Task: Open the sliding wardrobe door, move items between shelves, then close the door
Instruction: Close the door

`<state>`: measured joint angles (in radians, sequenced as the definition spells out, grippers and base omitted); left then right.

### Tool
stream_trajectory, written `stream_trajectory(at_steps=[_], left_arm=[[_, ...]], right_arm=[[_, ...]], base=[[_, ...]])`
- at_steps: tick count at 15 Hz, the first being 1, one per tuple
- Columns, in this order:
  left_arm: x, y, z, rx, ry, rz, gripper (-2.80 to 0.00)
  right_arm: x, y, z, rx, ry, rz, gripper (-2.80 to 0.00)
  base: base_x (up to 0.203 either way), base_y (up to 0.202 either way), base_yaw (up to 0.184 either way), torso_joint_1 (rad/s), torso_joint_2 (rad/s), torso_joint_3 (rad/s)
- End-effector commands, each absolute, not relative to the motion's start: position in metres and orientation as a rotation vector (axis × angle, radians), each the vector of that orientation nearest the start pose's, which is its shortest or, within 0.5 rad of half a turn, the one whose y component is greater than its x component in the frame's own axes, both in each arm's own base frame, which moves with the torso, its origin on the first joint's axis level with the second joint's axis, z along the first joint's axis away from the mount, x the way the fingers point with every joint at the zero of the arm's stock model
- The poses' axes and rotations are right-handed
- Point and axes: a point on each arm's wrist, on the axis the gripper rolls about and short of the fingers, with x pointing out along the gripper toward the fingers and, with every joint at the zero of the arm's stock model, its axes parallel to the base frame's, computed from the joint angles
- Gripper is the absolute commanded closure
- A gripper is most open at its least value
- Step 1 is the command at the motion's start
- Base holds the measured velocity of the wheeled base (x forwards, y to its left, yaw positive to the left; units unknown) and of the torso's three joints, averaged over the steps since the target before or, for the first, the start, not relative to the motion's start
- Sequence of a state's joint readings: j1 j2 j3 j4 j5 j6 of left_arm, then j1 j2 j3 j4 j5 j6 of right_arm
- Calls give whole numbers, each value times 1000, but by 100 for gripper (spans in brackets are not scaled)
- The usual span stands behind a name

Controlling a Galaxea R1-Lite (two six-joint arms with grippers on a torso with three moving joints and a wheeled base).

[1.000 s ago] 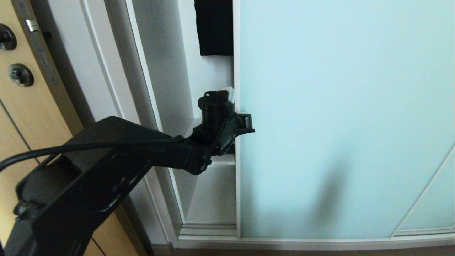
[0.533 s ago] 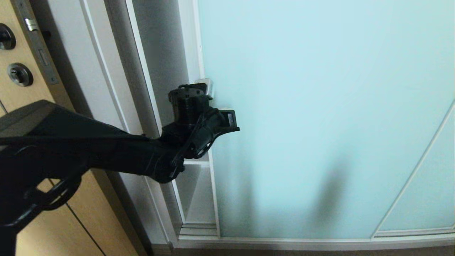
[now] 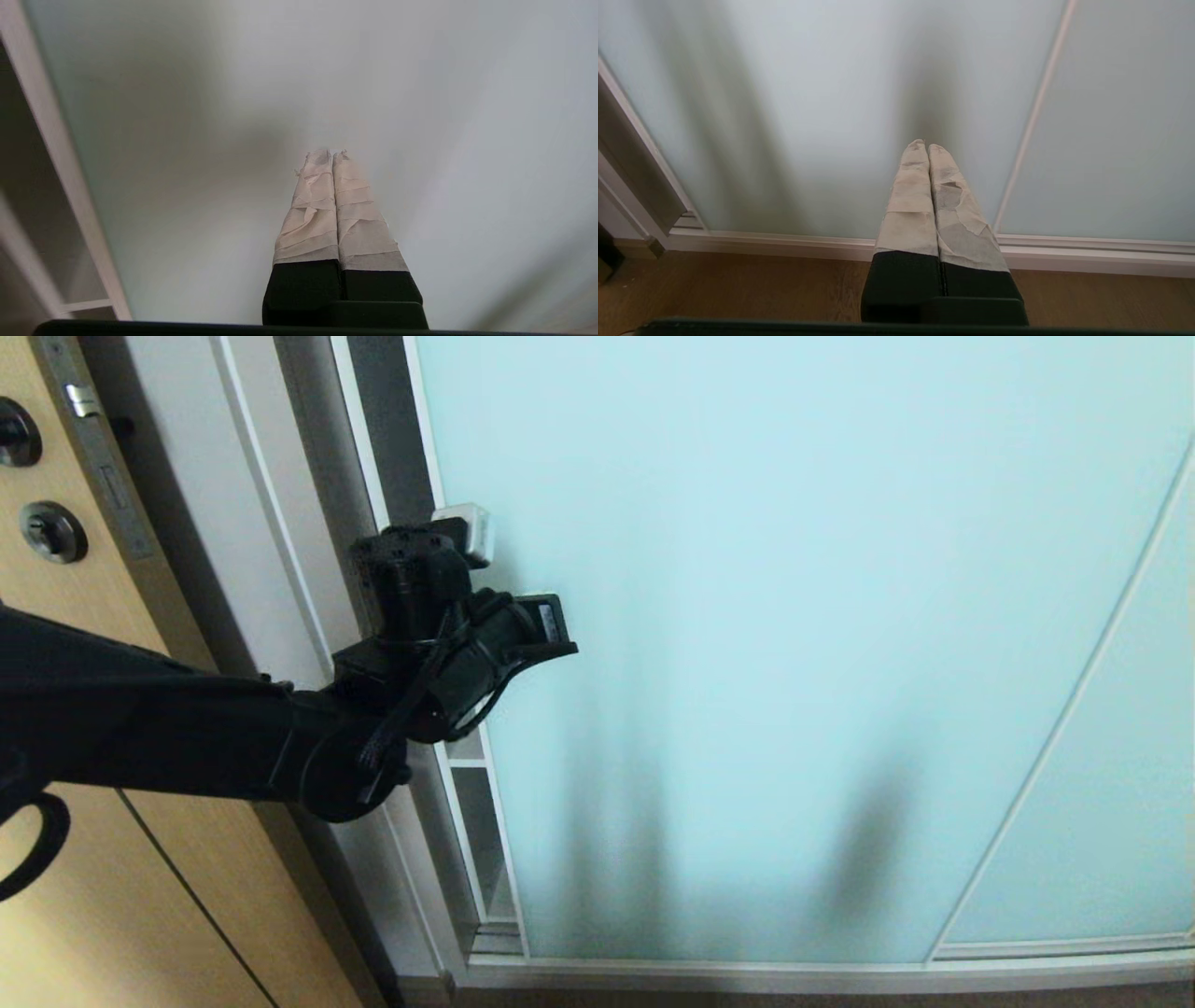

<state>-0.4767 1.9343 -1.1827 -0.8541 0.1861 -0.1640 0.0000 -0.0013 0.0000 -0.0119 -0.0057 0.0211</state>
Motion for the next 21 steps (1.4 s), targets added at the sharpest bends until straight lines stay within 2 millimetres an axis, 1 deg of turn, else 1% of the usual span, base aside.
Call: stream_trajectory(at_steps=[1, 2, 3, 7, 9, 10, 12, 14, 17, 18, 19, 21], left_arm=[[352, -164, 233, -204, -101, -243, 0], [356, -158, 238, -209, -118, -193, 0], [355, -155, 242, -215, -132, -163, 0], [348, -146, 257, -222, -179, -7, 0], [345, -144, 260, -214, -189, 30, 0], [345, -140, 260, -191, -189, 72, 0], [351, -122, 260, -174, -193, 143, 0], [349, -111, 265, -173, -206, 175, 0], [329, -104, 275, -172, -215, 167, 0], [327, -103, 275, -150, -214, 168, 0], [330, -104, 273, -137, -210, 169, 0], [340, -99, 265, -125, -193, 193, 0]], right_arm=[[-23, 0, 77, 22, -12, -6, 0], [-23, 0, 77, 22, -12, -6, 0], [-23, 0, 77, 22, -12, -7, 0], [-23, 0, 77, 22, -12, -6, 0], [-23, 0, 77, 22, -12, -7, 0], [-23, 0, 77, 22, -12, -6, 0], [-23, 0, 77, 22, -12, -6, 0], [-23, 0, 77, 22, -12, -6, 0], [-23, 0, 77, 22, -12, -6, 0], [-23, 0, 77, 22, -12, -6, 0], [-23, 0, 77, 22, -12, -7, 0], [-23, 0, 77, 22, -12, -8, 0]], base=[[0, 0, 0, 0, 0, 0], [0, 0, 0, 0, 0, 0], [0, 0, 0, 0, 0, 0], [0, 0, 0, 0, 0, 0], [0, 0, 0, 0, 0, 0], [0, 0, 0, 0, 0, 0], [0, 0, 0, 0, 0, 0], [0, 0, 0, 0, 0, 0], [0, 0, 0, 0, 0, 0], [0, 0, 0, 0, 0, 0], [0, 0, 0, 0, 0, 0], [0, 0, 0, 0, 0, 0]])
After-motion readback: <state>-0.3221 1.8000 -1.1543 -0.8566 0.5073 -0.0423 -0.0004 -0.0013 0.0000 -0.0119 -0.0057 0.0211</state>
